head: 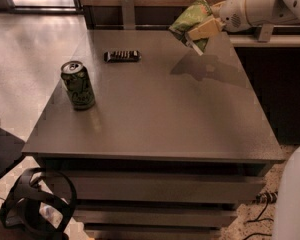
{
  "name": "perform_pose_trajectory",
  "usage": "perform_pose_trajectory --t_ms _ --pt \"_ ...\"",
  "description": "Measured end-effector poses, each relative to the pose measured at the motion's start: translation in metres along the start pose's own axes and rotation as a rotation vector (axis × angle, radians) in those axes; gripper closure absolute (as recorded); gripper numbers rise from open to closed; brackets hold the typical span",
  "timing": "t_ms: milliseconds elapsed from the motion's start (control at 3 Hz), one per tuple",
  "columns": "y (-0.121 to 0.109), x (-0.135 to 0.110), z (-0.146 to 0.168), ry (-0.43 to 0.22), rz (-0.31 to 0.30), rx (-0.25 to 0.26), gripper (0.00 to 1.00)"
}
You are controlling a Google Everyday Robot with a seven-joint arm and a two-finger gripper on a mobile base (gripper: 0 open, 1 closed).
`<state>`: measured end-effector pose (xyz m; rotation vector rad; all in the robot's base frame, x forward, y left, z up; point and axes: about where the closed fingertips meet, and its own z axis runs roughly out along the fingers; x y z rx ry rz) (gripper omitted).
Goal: Pick green jalapeno chip bag
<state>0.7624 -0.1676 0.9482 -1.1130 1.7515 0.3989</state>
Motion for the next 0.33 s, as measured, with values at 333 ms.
perform_pose_trajectory --t_ms 333 --pt "0.0087 -0.0182 -0.0073 -0.049 -0.046 -0.030 1.00"
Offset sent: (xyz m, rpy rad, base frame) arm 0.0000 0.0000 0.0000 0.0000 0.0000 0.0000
